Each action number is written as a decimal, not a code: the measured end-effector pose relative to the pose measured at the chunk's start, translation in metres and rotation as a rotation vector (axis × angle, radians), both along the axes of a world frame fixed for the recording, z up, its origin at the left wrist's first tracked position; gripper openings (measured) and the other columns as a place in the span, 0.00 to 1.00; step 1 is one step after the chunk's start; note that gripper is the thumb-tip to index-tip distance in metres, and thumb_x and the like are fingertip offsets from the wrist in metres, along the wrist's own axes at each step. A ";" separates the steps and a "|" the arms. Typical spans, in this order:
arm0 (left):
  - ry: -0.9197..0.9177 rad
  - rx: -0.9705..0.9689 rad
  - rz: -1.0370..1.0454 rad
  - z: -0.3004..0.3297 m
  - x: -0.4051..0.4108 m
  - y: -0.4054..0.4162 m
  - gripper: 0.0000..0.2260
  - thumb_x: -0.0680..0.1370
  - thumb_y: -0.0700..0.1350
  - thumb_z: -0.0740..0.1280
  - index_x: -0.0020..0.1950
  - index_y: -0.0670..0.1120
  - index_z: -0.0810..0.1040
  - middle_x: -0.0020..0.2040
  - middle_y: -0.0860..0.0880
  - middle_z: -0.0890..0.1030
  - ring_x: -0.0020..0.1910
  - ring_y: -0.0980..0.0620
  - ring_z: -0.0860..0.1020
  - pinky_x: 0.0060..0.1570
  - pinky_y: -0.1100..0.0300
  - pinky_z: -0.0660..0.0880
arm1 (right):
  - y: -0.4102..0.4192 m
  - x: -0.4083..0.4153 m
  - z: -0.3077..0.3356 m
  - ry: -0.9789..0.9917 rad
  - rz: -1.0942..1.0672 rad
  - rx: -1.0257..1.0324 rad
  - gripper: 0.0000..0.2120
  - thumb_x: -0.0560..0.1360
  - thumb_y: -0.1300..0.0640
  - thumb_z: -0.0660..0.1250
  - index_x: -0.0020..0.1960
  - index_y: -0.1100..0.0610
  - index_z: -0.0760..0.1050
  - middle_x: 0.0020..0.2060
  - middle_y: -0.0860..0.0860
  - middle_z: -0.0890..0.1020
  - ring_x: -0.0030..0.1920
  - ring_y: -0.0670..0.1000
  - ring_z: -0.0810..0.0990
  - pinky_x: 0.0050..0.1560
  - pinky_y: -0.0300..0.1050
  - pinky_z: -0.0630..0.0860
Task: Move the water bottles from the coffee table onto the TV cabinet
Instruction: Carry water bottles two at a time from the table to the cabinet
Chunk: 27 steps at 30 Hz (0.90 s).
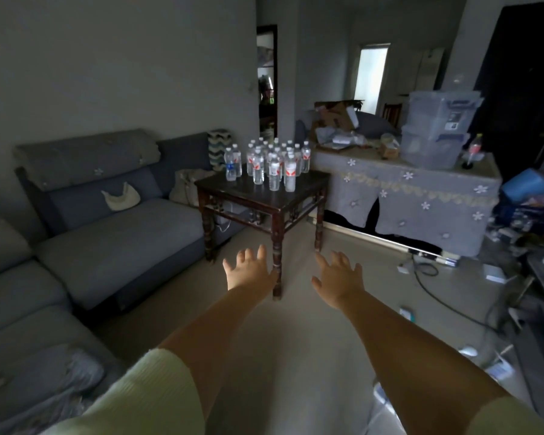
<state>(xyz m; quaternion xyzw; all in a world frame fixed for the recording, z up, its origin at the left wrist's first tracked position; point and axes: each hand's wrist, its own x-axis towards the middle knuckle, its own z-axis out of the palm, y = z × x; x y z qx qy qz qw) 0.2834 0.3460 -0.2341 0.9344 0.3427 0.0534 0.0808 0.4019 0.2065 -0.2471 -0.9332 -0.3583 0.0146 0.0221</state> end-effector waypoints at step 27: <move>-0.068 -0.051 0.058 -0.001 0.444 0.322 0.32 0.79 0.59 0.58 0.78 0.51 0.50 0.76 0.47 0.58 0.76 0.46 0.56 0.71 0.37 0.55 | 0.290 0.465 0.015 0.054 -0.104 0.127 0.28 0.80 0.43 0.54 0.78 0.48 0.52 0.77 0.53 0.55 0.76 0.57 0.56 0.73 0.60 0.55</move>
